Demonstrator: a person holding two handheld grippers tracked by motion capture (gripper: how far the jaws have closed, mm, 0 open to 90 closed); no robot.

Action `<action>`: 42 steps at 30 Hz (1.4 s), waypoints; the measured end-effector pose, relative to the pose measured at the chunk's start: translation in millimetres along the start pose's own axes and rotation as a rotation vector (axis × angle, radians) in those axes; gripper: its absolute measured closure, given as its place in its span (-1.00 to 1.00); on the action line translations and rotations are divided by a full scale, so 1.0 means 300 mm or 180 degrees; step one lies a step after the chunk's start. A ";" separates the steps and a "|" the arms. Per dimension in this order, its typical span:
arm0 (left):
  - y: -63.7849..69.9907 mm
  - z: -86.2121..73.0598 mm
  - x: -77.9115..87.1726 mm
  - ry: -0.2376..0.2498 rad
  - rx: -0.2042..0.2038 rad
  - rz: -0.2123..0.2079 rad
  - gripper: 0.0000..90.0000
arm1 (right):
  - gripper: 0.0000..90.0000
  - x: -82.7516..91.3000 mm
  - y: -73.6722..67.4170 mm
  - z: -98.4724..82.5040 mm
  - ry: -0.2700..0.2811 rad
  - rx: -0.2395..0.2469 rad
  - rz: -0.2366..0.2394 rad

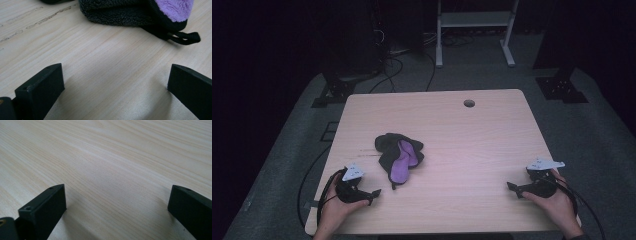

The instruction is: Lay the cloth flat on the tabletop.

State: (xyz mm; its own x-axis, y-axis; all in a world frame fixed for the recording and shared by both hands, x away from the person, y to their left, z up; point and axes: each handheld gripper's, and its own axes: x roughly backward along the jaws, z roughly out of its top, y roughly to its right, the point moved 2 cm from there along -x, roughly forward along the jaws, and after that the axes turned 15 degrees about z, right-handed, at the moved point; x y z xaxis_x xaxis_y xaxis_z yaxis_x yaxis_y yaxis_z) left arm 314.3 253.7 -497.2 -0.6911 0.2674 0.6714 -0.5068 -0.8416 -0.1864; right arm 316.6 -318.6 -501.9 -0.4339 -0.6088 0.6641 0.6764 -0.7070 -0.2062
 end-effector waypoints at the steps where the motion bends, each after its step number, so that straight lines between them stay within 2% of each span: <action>1: 0.000 0.000 0.000 0.0000 0.0000 0.0000 -1.00 | -0.98 0.000 0.000 0.000 0.0000 0.0000 0.0000; 2: 0.002 0.001 -0.002 0.0004 0.0016 0.0019 -1.00 | -0.98 0.000 0.001 0.000 -0.0006 -0.0005 -0.0008; 4: 0.001 0.004 0.003 0.0017 0.0024 0.0037 -0.82 | -0.98 -0.001 0.001 0.000 -0.0010 0.0001 -0.0016; 5: -0.002 0.006 0.005 0.0027 0.0024 0.0020 -0.82 | -0.98 -0.001 0.001 0.000 -0.0010 0.0001 -0.0016; 6: -0.003 0.006 0.008 0.0038 0.0020 0.0023 -0.70 | -0.98 -0.002 -0.001 0.001 -0.0027 0.0027 -0.0036; 7: -0.004 0.006 0.010 0.0027 0.0013 0.0022 -0.66 | -0.98 -0.003 -0.002 0.001 -0.0028 0.0028 -0.0043; 9: -0.007 0.008 0.016 0.0061 0.0055 -0.0055 -0.61 | -0.98 -0.004 -0.002 0.002 -0.0028 0.0015 -0.0048; 11: -0.004 0.015 0.022 0.0093 0.0090 -0.0069 -0.49 | -0.98 -0.004 -0.002 0.002 -0.0028 0.0010 -0.0052; 12: -0.002 0.021 0.025 0.0125 0.0097 -0.0065 -0.36 | -0.98 -0.004 -0.002 0.002 -0.0028 0.0010 -0.0052; 13: -0.001 0.028 0.028 0.0146 0.0088 -0.0065 -0.36 | -0.98 -0.004 -0.002 0.002 -0.0026 0.0007 -0.0055; 14: 0.006 0.045 0.030 0.0240 0.0101 -0.0066 -0.34 | -0.98 -0.004 -0.002 0.002 -0.0027 0.0006 -0.0057; 17: 0.013 0.063 0.031 0.0279 0.0077 -0.0096 -0.23 | -0.98 -0.005 -0.002 0.003 -0.0027 0.0003 -0.0058; 18: 0.026 0.086 0.029 0.0343 0.0084 -0.0167 -0.20 | -0.98 -0.005 -0.002 0.003 -0.0027 0.0004 -0.0059; 24: 0.060 0.137 0.016 0.0385 0.0077 -0.0299 -0.15 | -0.98 -0.005 -0.002 0.003 -0.0027 0.0003 -0.0059; 27: 0.074 0.162 0.003 0.0399 0.0073 -0.0322 -0.13 | -0.98 -0.005 -0.002 0.003 -0.0027 0.0003 -0.0059; 36: 0.080 0.228 -0.045 0.0400 0.0055 -0.0284 -0.05 | -0.98 -0.004 -0.002 0.003 -0.0030 0.0006 -0.0060; 38: 0.077 0.235 -0.057 0.0404 0.0112 -0.0272 0.01 | -0.98 -0.004 -0.002 0.003 -0.0030 0.0006 -0.0060; 40: 0.071 0.242 -0.067 0.0360 0.0104 -0.0271 0.12 | -0.98 -0.004 -0.001 0.003 -0.0030 0.0007 -0.0060; 42: 0.067 0.253 -0.072 0.0389 0.0146 -0.0266 0.14 | -0.98 -0.004 -0.001 0.003 -0.0030 0.0006 -0.0060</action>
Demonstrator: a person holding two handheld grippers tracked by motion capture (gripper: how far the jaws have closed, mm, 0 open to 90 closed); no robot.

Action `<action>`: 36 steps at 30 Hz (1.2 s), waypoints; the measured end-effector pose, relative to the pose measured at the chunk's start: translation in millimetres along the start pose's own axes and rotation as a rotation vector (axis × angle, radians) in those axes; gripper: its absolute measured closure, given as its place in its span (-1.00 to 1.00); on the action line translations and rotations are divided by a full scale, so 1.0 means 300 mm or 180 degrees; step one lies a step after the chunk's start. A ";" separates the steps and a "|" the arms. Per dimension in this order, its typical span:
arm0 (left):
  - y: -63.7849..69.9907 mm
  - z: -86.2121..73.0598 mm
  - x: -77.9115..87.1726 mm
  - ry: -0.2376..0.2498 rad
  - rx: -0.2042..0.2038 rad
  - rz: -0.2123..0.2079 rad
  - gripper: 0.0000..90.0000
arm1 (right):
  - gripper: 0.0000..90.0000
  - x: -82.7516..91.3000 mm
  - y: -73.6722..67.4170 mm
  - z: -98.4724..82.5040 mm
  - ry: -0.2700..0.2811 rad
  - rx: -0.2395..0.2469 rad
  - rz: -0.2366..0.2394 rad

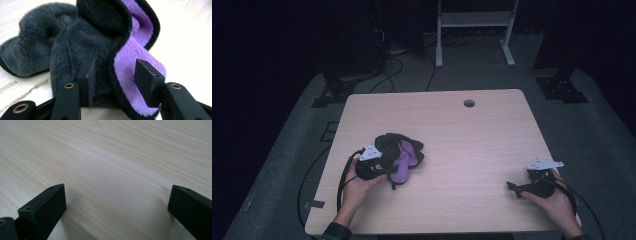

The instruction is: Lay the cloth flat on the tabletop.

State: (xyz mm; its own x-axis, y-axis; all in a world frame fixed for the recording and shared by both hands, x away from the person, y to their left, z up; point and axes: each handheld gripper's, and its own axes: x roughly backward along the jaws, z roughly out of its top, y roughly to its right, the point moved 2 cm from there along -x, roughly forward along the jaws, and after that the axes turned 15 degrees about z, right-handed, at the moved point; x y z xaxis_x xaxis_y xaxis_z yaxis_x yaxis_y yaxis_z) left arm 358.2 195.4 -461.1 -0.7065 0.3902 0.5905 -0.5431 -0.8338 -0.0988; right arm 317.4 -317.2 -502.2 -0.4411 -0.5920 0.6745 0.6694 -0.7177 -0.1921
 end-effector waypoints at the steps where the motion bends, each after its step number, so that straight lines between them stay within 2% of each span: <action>1: -0.002 0.007 -0.003 0.0015 -0.0014 0.0008 0.15 | -0.98 0.000 0.000 0.000 0.0000 0.0000 0.0000; 3: -0.002 0.022 -0.011 0.0034 -0.0028 0.0003 0.22 | -0.98 0.000 0.000 0.000 -0.0001 -0.0003 0.0000; 6: -0.003 0.036 -0.024 0.0024 -0.0014 -0.0043 0.52 | -0.98 0.000 0.000 0.000 0.0000 0.0001 -0.0001; 8: -0.003 0.047 -0.032 0.0012 0.0041 -0.0079 0.69 | -0.98 0.000 0.000 0.000 -0.0001 0.0000 0.0000; 10: 0.002 0.069 -0.035 0.0060 0.0059 -0.0179 0.87 | -0.98 0.000 0.000 0.000 -0.0001 0.0001 -0.0001; 11: 0.002 0.069 -0.035 0.0060 0.0059 -0.0179 0.90 | -0.98 0.000 0.000 0.000 -0.0001 0.0001 -0.0001; 13: 0.017 0.088 -0.031 0.0132 0.0073 -0.0257 0.91 | -0.98 0.000 0.000 0.000 -0.0001 0.0000 -0.0001; 19: 0.083 0.168 -0.018 0.0319 -0.0008 -0.0484 0.94 | -0.98 0.000 0.000 0.000 -0.0001 0.0001 0.0000; 21: 0.111 0.200 -0.017 0.0393 -0.0019 -0.0587 0.94 | -0.98 0.000 0.000 0.000 -0.0003 0.0001 0.0000; 26: 0.198 0.281 -0.024 0.0535 -0.0141 -0.0813 0.94 | -0.98 0.000 0.000 0.000 0.0000 0.0000 0.0000; 28: 0.227 0.305 -0.029 0.0570 -0.0181 -0.0867 0.94 | -0.98 0.000 0.000 0.000 0.0000 0.0000 0.0000; 30: 0.262 0.333 -0.036 0.0603 -0.0201 -0.0980 0.94 | -0.98 0.000 0.000 0.000 0.0000 0.0000 0.0000; 32: 0.287 0.353 -0.041 0.0620 -0.0239 -0.1021 0.94 | -0.98 0.000 0.000 0.000 0.0000 -0.0001 0.0000; 36: 0.343 0.406 -0.048 0.0725 -0.0230 -0.1183 0.94 | -0.98 0.000 0.000 0.000 -0.0002 0.0002 -0.0001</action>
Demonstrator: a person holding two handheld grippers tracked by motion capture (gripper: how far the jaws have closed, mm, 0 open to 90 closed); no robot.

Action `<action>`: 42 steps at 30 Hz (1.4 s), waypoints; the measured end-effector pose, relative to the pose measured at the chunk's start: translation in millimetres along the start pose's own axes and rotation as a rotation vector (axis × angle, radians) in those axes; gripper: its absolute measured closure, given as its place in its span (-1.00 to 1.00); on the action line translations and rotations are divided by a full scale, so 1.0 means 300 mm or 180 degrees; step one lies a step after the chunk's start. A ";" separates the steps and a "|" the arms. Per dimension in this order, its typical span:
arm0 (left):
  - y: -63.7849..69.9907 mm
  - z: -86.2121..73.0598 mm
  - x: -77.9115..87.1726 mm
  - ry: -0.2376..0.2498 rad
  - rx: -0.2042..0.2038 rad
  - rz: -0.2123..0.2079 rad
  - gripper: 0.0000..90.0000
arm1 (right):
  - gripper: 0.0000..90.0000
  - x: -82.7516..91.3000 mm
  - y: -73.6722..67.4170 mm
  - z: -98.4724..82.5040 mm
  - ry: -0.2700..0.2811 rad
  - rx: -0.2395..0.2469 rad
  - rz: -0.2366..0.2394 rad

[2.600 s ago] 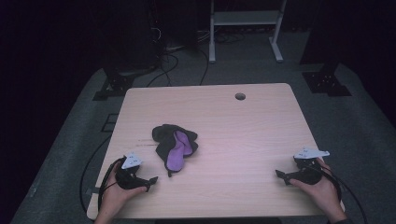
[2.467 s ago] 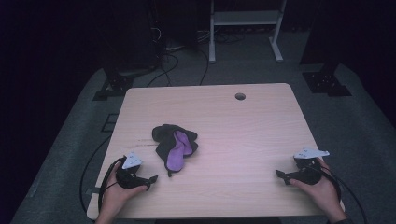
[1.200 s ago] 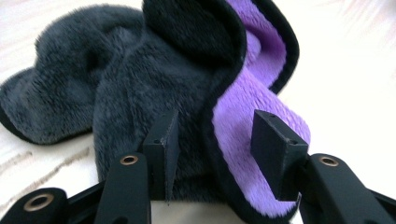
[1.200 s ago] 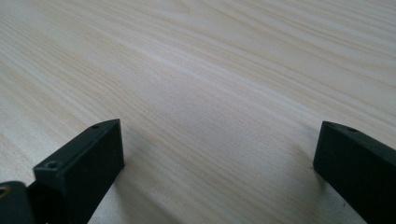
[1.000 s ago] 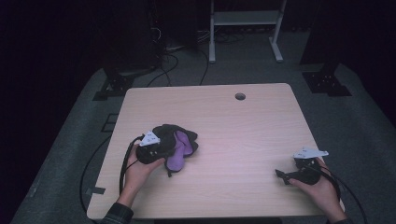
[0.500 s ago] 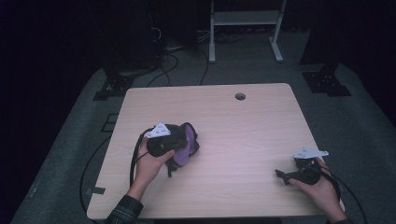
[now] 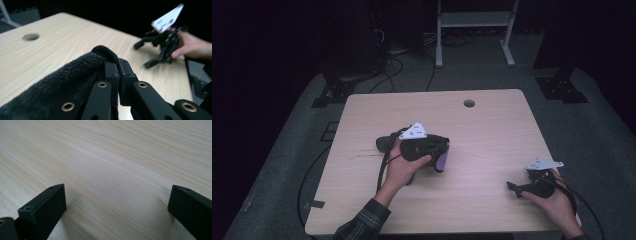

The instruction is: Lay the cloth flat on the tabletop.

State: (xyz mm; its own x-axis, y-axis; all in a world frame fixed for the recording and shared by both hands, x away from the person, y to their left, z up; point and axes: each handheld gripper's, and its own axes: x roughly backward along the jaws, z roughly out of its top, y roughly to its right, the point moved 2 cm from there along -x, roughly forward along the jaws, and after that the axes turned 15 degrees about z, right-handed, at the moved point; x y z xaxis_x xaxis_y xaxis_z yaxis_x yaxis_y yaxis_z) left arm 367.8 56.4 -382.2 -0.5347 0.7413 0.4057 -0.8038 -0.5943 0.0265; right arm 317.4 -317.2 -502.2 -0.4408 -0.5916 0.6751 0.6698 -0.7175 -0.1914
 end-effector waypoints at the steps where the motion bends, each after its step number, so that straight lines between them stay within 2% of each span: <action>1: 0.007 0.011 -0.005 0.0024 0.0002 -0.0037 0.94 | -0.98 0.000 0.000 0.000 0.0000 0.0000 0.0000; 7: 0.078 0.105 -0.040 0.0220 -0.0023 -0.0266 0.94 | -0.98 0.000 0.000 0.000 0.0007 0.0000 -0.0001; 13: 0.145 0.205 -0.053 0.0367 -0.0142 -0.0447 0.94 | -0.98 0.000 0.000 0.000 0.0005 -0.0002 0.0001; 18: 0.186 0.285 -0.034 0.0504 -0.0267 -0.0508 0.94 | -0.98 0.000 0.000 0.000 0.0005 -0.0002 0.0001; 21: 0.187 0.302 -0.018 0.0523 -0.0314 -0.0487 0.94 | -0.98 0.000 0.000 0.000 0.0005 -0.0002 0.0001; 23: 0.175 0.299 -0.011 0.0515 -0.0319 -0.0448 0.94 | -0.98 0.000 0.001 0.000 0.0007 0.0007 0.0000; 24: 0.150 0.285 -0.004 0.0491 -0.0288 -0.0395 0.94 | -0.98 0.000 0.001 0.000 0.0007 0.0008 0.0000; 25: 0.150 0.285 -0.004 0.0491 -0.0288 -0.0395 0.94 | -0.98 0.000 0.001 0.000 0.0007 0.0008 0.0000; 28: 0.096 0.250 0.014 0.0455 -0.0210 -0.0286 0.94 | -0.98 0.000 0.000 0.000 0.0005 -0.0001 0.0002; 29: 0.096 0.250 0.014 0.0455 -0.0210 -0.0286 0.94 | -0.98 0.000 0.000 0.000 0.0005 -0.0001 0.0002; 30: 0.069 0.233 0.026 0.0431 -0.0180 -0.0233 0.94 | -0.98 0.000 0.000 0.000 0.0005 -0.0001 0.0002; 32: 0.045 0.220 0.039 0.0416 -0.0147 -0.0188 0.94 | -0.98 0.000 0.000 0.000 0.0000 0.0000 0.0002; 39: -0.058 0.168 0.116 0.0316 -0.0062 -0.0009 0.94 | -0.98 0.000 0.000 0.000 0.0005 -0.0001 0.0002; 42: -0.118 0.132 0.163 0.0310 0.0040 0.0121 0.94 | -0.98 0.000 0.000 0.000 -0.0001 -0.0002 0.0003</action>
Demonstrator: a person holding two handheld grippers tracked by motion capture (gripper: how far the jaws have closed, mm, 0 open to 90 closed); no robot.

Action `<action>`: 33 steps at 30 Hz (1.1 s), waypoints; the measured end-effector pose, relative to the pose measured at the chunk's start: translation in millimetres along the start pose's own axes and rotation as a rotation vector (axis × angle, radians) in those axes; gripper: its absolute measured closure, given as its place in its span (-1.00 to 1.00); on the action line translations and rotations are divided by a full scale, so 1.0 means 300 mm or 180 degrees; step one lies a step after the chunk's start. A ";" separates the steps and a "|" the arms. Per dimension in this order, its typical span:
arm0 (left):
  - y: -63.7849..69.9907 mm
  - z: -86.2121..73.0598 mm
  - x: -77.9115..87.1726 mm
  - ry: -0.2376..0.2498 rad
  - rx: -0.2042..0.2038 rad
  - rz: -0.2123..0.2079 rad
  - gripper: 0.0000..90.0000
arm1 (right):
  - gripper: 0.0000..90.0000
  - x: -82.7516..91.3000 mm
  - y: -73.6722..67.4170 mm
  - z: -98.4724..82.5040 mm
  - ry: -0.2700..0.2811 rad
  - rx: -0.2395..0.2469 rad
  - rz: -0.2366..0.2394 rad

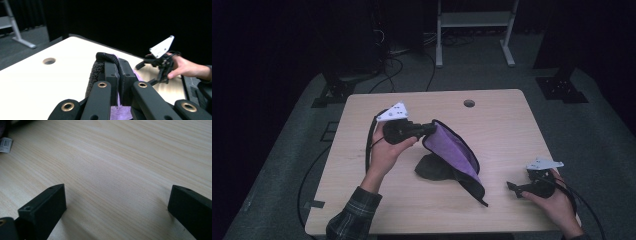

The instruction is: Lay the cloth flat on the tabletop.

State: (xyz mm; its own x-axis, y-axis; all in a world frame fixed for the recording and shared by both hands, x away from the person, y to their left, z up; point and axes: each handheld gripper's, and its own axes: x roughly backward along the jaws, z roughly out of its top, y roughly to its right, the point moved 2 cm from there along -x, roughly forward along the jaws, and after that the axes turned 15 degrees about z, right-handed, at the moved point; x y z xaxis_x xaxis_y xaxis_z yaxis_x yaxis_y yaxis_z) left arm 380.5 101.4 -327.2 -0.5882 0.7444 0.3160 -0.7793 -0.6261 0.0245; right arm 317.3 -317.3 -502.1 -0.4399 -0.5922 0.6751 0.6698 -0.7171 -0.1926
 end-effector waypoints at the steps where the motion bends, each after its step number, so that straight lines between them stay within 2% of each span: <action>1: 0.000 0.000 0.000 0.0000 0.0000 0.0000 0.94 | -0.98 0.000 0.000 0.000 0.0000 0.0000 0.0000; 8: -0.115 -0.086 0.081 -0.0063 0.0184 0.0258 0.93 | -0.98 0.000 0.000 0.000 0.0004 -0.0001 -0.0002; 15: -0.211 -0.195 0.133 -0.0281 0.0306 0.0528 0.92 | -0.98 -0.001 -0.001 0.000 0.0005 -0.0005 -0.0007; 16: -0.223 -0.213 0.139 -0.0313 0.0328 0.0555 0.92 | -0.85 0.001 -0.002 0.001 0.0007 0.0004 -0.0008; 17: -0.234 -0.232 0.144 -0.0352 0.0357 0.0583 0.92 | -0.85 0.001 -0.002 0.001 0.0007 0.0004 -0.0008; 18: -0.247 -0.257 0.149 -0.0406 0.0375 0.0630 0.91 | -0.67 0.007 -0.005 0.004 0.0021 0.0016 0.0003; 19: -0.254 -0.272 0.151 -0.0434 0.0397 0.0645 0.90 | -0.56 0.011 -0.010 0.011 0.0020 0.0036 0.0040; 21: -0.271 -0.313 0.157 -0.0513 0.0437 0.0701 0.86 | -0.50 0.012 -0.020 0.021 -0.0007 0.0058 0.0044; 22: -0.277 -0.330 0.161 -0.0535 0.0458 0.0717 0.81 | -0.40 0.016 -0.026 0.025 0.0026 0.0101 0.0055; 25: -0.286 -0.367 0.170 -0.0595 0.0496 0.0787 0.62 | -0.36 0.025 -0.040 0.038 0.0114 0.0176 0.0090; 26: -0.289 -0.377 0.175 -0.0613 0.0499 0.0813 0.52 | -0.34 0.026 -0.047 0.044 0.0168 0.0205 0.0154; 28: -0.292 -0.395 0.183 -0.0644 0.0501 0.0871 0.45 | -0.32 0.026 -0.050 0.045 0.0180 0.0203 0.0172; 30: -0.290 -0.410 0.191 -0.0660 0.0494 0.0920 0.26 | -0.24 0.021 -0.056 0.057 0.0225 0.0215 0.0250; 33: -0.282 -0.438 0.198 -0.0740 0.0429 0.0967 0.18 | -0.18 0.018 -0.064 0.069 0.0275 0.0211 0.0340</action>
State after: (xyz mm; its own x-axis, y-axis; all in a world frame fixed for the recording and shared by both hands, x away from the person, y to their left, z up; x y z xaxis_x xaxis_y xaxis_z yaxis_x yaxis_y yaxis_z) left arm 383.1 229.1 -435.1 -0.7107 0.4582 0.5339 -0.5332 -0.8458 0.0162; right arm 314.5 -299.1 -480.0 -0.4119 -0.6954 0.5889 0.7524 -0.6241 -0.2107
